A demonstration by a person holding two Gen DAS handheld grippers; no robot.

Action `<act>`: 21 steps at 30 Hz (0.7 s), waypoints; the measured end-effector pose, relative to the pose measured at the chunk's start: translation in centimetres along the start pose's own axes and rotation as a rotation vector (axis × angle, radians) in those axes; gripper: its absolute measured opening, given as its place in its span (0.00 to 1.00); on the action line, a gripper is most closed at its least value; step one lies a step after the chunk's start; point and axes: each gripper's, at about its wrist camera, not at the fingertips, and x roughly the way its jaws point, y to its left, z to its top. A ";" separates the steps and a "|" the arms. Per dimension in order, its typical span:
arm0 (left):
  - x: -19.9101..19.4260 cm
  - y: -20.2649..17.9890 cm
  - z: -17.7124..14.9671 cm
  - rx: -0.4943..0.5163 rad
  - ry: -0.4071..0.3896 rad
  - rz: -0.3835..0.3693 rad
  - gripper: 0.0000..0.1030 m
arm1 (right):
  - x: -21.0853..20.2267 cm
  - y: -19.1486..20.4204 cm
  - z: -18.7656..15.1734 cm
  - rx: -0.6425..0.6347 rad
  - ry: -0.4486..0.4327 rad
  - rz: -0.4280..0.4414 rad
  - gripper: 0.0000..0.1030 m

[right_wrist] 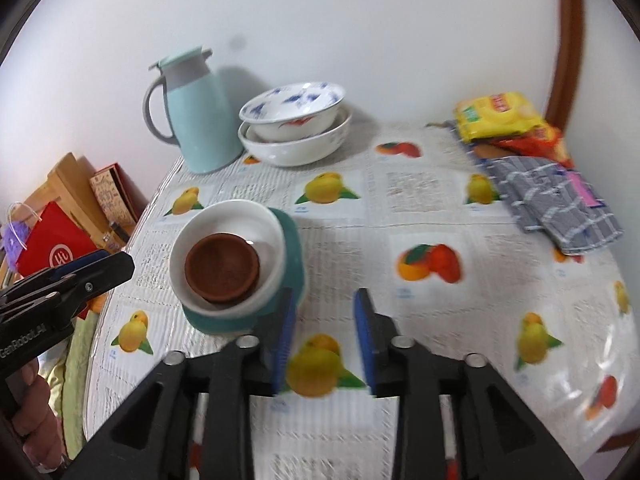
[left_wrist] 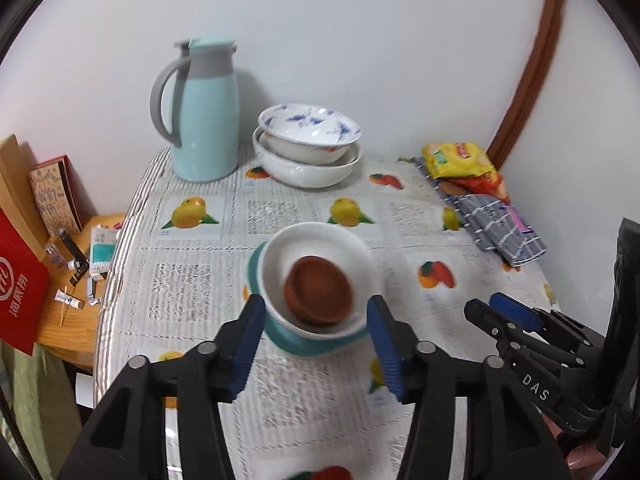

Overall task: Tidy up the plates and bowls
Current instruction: 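Open both grippers and pull them back from the stacked dishes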

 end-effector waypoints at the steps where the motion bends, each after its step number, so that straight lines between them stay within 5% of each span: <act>1: -0.6 -0.6 -0.3 0.001 -0.008 -0.007 0.50 | -1.1 -0.4 -0.5 0.002 -0.015 -0.017 0.43; 6: -3.5 -3.6 -1.9 0.025 -0.053 -0.020 0.64 | -4.8 -2.0 -2.1 0.011 -0.061 -0.076 0.62; 21: -7.7 -9.3 -6.2 0.068 -0.118 -0.030 0.71 | -11.0 -6.5 -6.7 0.107 -0.100 -0.122 0.64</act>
